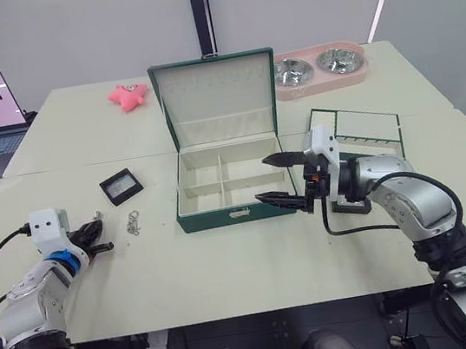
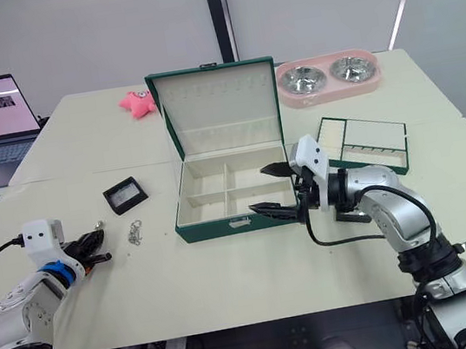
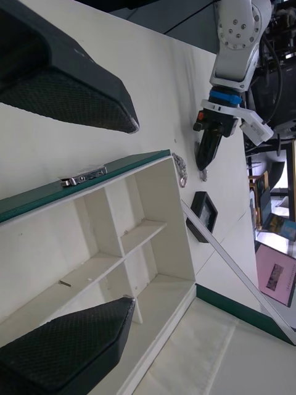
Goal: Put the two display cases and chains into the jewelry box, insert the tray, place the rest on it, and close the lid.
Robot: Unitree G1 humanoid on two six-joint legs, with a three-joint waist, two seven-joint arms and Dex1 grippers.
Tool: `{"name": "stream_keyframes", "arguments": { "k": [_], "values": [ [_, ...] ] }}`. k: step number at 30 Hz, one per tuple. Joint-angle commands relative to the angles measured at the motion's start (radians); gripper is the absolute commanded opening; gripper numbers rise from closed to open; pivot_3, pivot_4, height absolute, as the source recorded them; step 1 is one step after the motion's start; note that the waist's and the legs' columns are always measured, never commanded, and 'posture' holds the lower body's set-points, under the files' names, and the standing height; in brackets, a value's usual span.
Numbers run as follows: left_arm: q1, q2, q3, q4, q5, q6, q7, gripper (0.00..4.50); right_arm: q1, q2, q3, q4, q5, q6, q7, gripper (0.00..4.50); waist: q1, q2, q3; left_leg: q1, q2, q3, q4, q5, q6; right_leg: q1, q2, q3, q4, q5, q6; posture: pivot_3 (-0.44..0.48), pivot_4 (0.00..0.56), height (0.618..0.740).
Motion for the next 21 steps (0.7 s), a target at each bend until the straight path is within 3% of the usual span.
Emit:
{"name": "stream_keyframes", "arguments": {
  "k": [1, 5, 9, 21],
  "values": [
    [0.016, 0.025, 0.02, -0.159, -0.035, 0.069, 0.004, 0.03, -0.019, -0.014, -0.049, -0.035, 0.033, 0.008, 0.013, 4.5, 0.001, 0.0, 0.0, 0.0, 0.0, 0.0, 0.0, 0.0, 0.0, 0.0, 0.0, 0.0, 0.0, 0.0, 0.0, 0.0, 0.15, 0.74],
    [0.039, 0.025, 0.004, -0.376, -0.1, 0.191, -0.003, 0.03, -0.011, -0.034, -0.068, -0.066, 0.051, 0.025, 0.018, 4.5, 0.003, -0.002, 0.001, -0.001, 0.0, 0.0, 0.0, 0.0, 0.0, 0.0, -0.001, 0.0, -0.002, 0.0, 0.0, 0.0, 0.15, 0.74],
    [0.013, 0.023, -0.021, -0.48, -0.133, 0.271, -0.004, 0.03, 0.004, -0.049, -0.075, -0.082, 0.054, 0.033, 0.015, 4.5, 0.006, -0.002, 0.002, -0.001, 0.0, 0.001, 0.0, 0.0, 0.0, 0.001, -0.001, 0.0, -0.003, 0.0, 0.0, 0.0, 0.15, 0.74],
    [-0.162, 0.007, -0.165, -0.615, -0.207, 0.403, -0.051, 0.03, 0.084, -0.073, -0.115, -0.123, 0.036, 0.036, -0.036, 4.5, 0.023, -0.003, 0.002, -0.001, 0.0, 0.002, -0.001, 0.0, 0.0, 0.001, 0.0, 0.001, -0.006, 0.0, 0.0, 0.0, 0.15, 0.74]
  ]
}}
